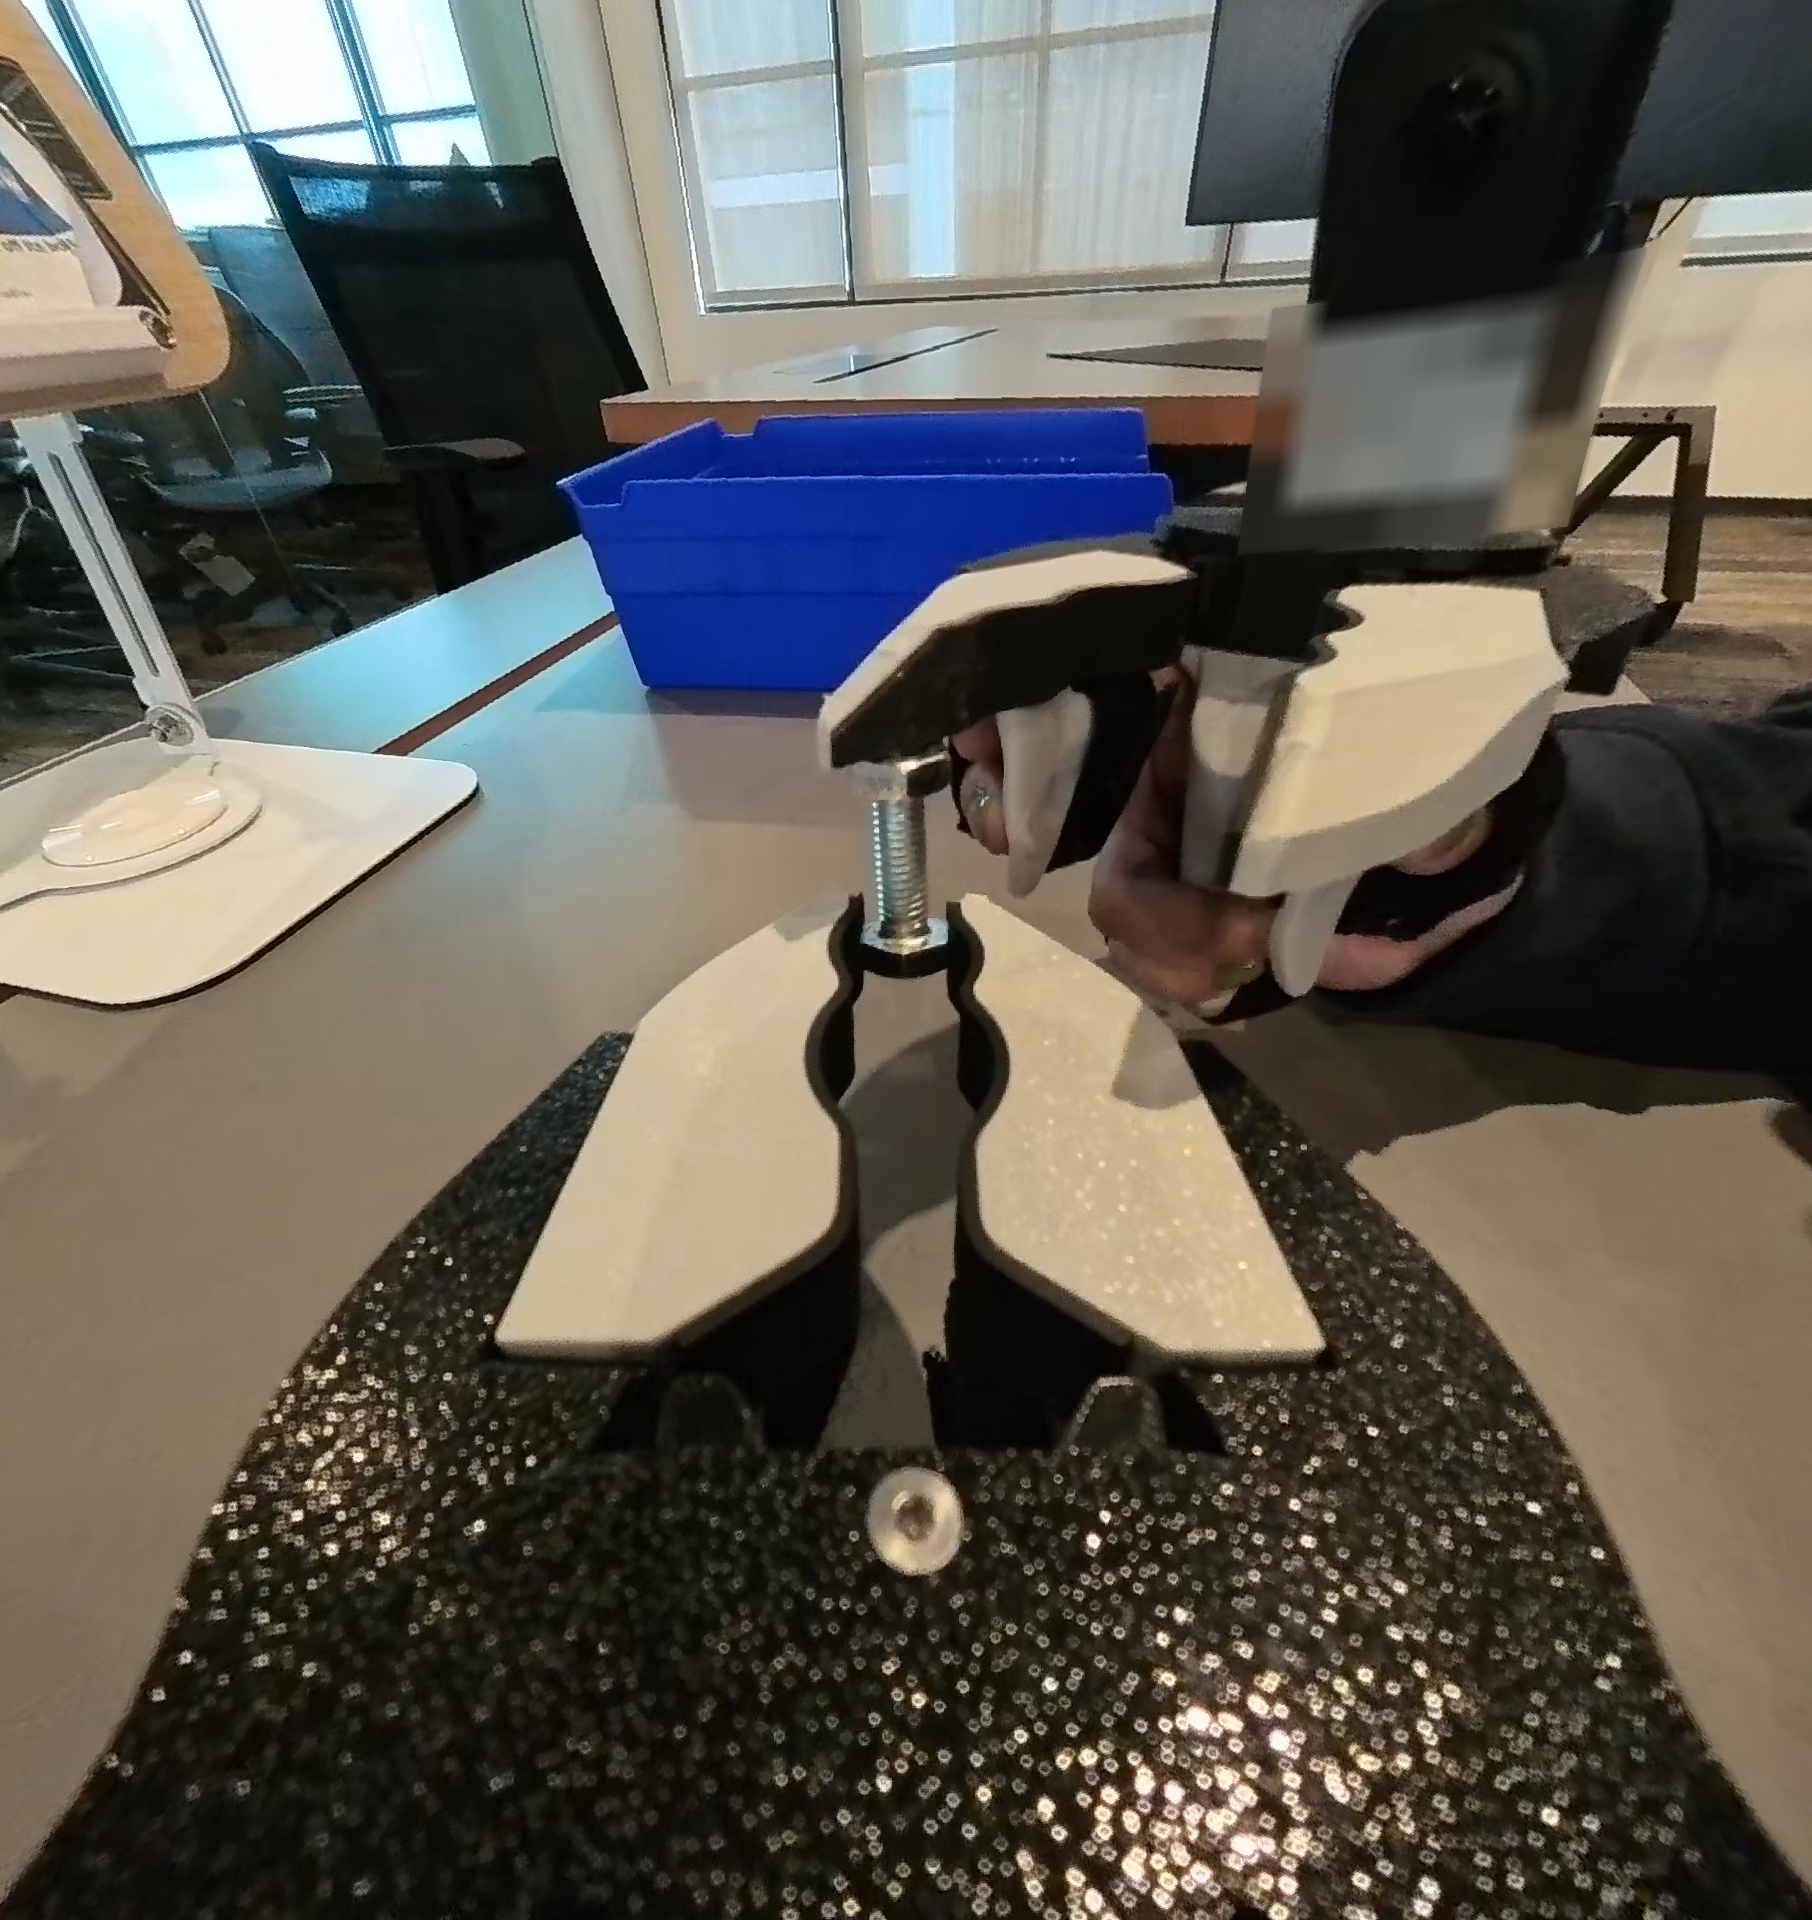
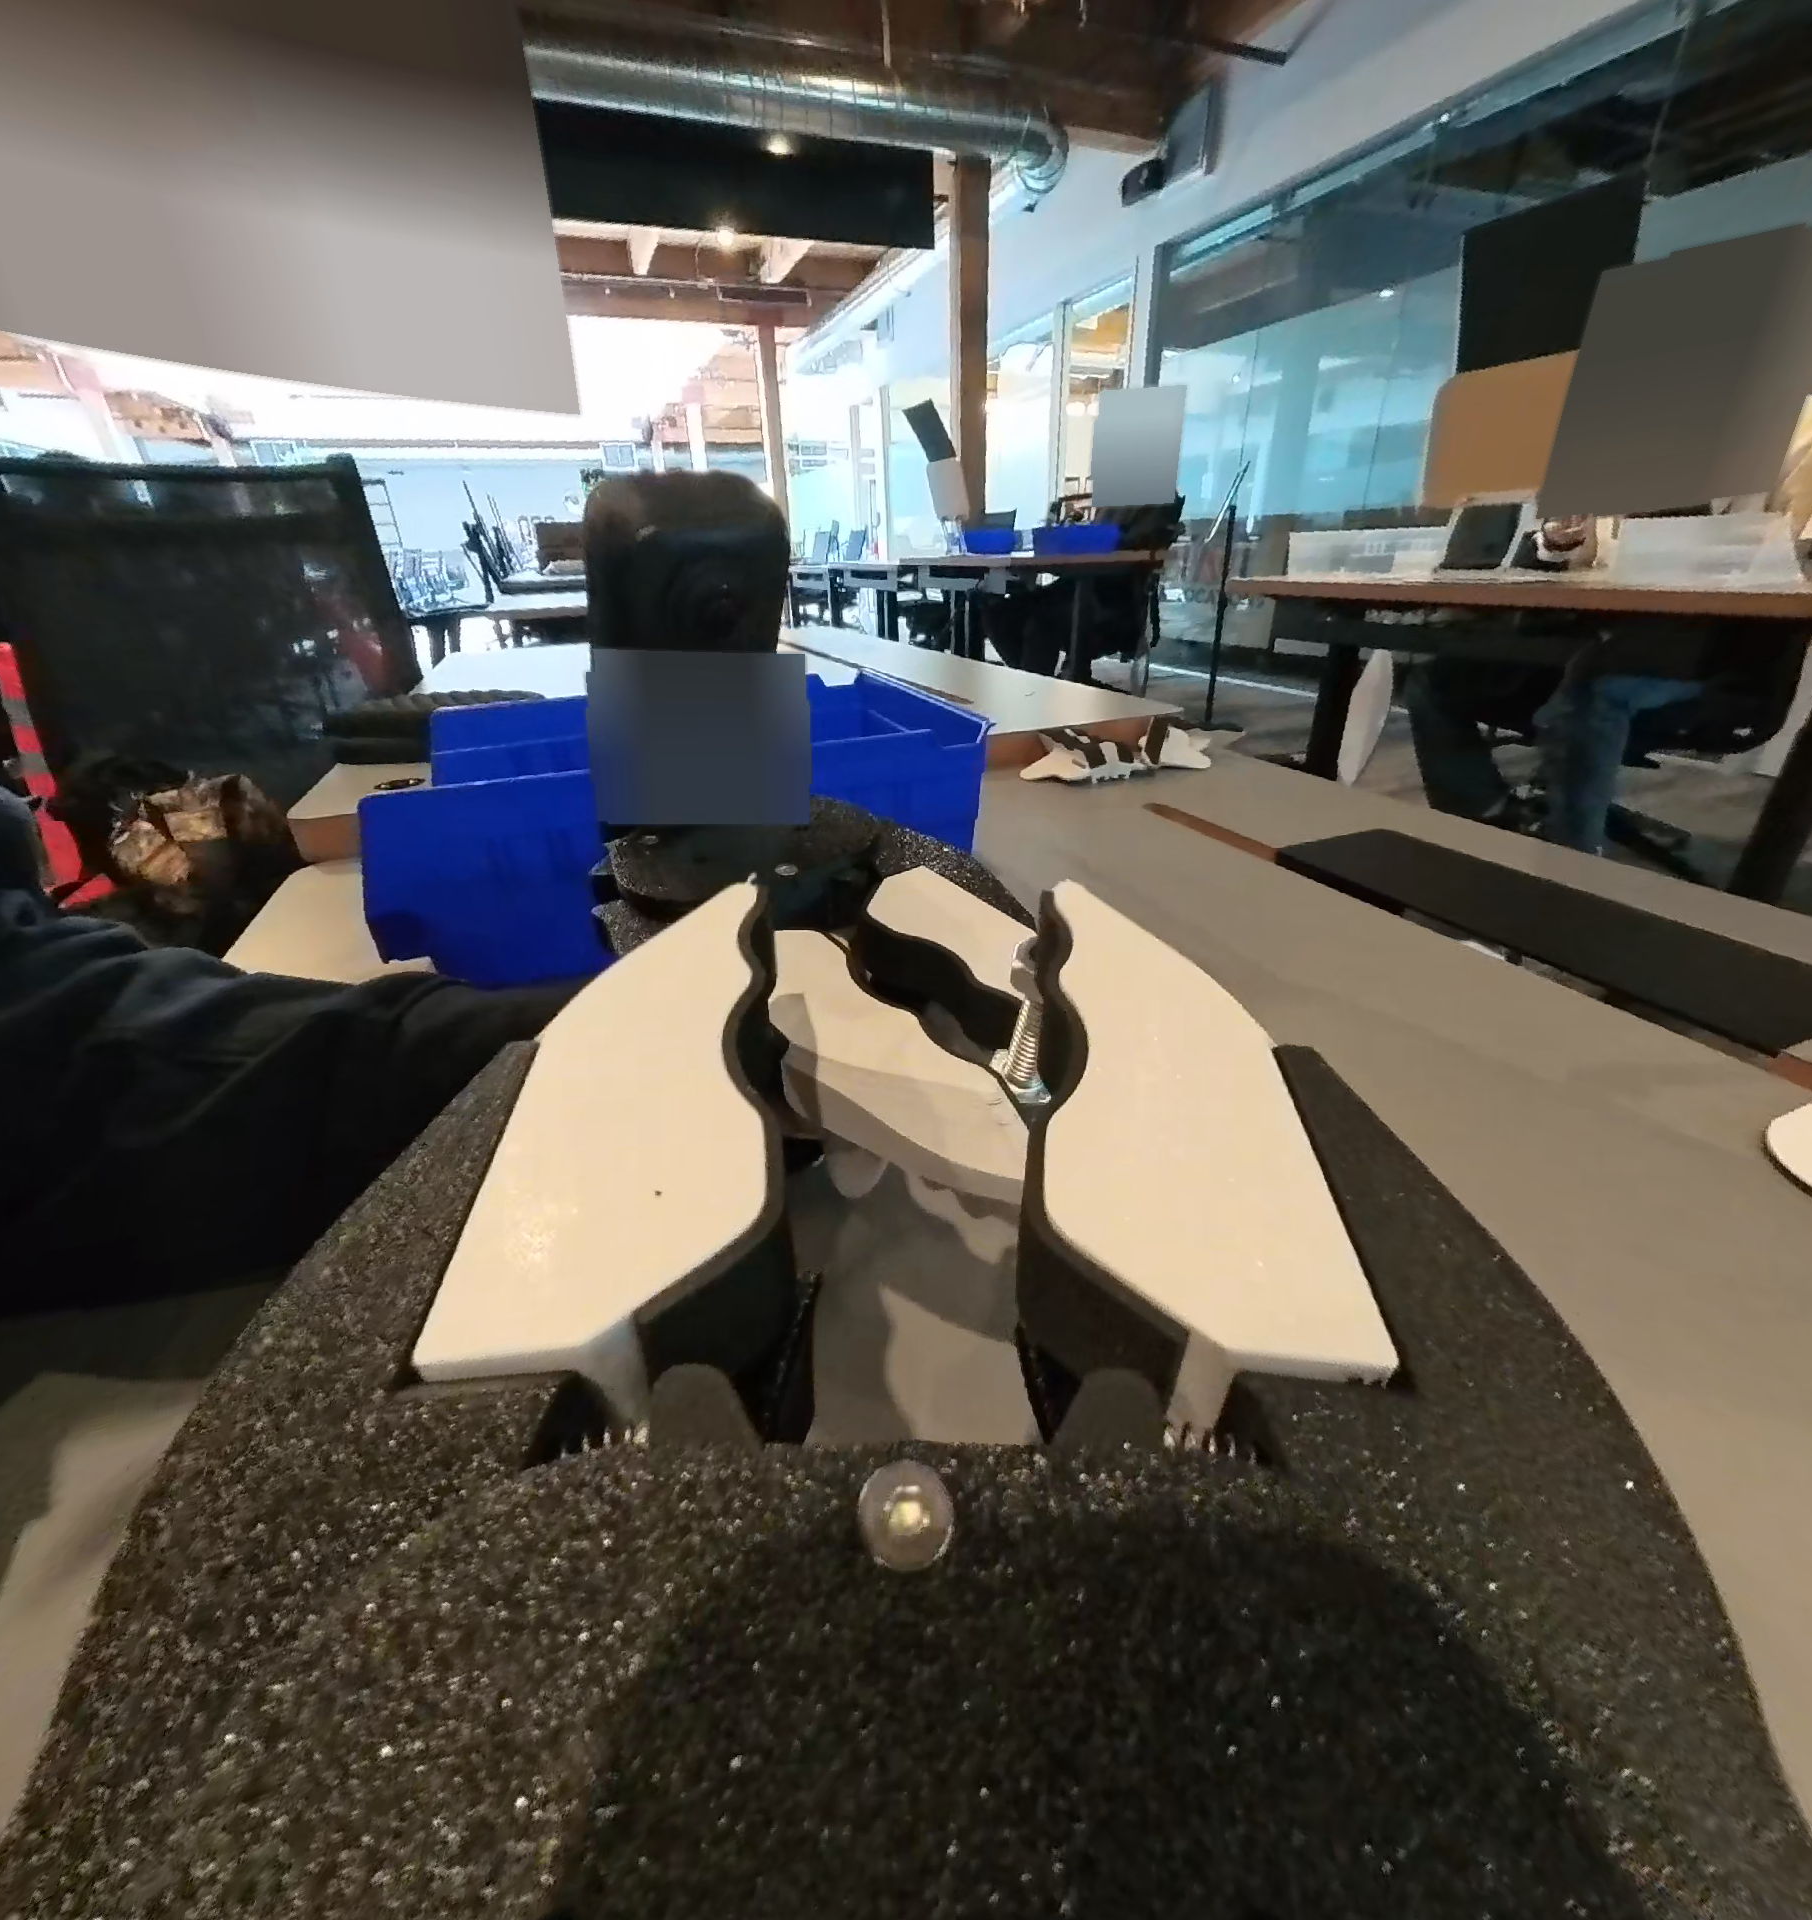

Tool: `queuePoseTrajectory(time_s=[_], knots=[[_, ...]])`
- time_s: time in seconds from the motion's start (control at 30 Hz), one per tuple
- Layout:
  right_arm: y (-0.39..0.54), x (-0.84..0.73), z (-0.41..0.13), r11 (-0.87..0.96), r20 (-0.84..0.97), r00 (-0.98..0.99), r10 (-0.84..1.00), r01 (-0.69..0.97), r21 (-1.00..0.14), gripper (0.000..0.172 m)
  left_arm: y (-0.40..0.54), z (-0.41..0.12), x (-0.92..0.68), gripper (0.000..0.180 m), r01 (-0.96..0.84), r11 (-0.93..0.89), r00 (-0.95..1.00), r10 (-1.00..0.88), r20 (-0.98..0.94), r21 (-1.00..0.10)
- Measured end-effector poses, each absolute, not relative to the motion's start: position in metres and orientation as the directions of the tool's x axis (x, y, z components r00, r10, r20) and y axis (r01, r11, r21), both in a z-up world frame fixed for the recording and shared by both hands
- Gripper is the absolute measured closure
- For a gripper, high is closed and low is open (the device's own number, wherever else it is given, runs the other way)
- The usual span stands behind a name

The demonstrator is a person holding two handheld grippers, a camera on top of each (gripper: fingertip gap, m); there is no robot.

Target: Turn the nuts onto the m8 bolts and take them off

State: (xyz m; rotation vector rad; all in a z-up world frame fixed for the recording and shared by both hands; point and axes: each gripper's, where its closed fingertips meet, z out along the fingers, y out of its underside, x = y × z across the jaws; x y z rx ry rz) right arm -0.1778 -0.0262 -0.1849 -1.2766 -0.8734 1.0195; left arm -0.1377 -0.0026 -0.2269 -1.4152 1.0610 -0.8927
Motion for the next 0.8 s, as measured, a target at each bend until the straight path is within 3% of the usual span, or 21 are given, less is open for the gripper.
queuePoseTrajectory(time_s=[0.47, 0.8], knots=[[-0.027, -0.172, -0.172, -0.015, -0.087, 0.309, 0.947, -0.227, -0.974, 0.122, -0.002, -0.227, -0.137, 0.166, -0.123, -0.006, 0.313, -0.949, -0.033, -0.992], [-0.013, -0.162, -0.187, -0.028, -0.103, 0.381, 0.919, -0.197, -0.98, 0.124, -0.001, -0.226, -0.138, 0.166, -0.112, -0.009, 0.322, -0.946, -0.028, -0.994]])
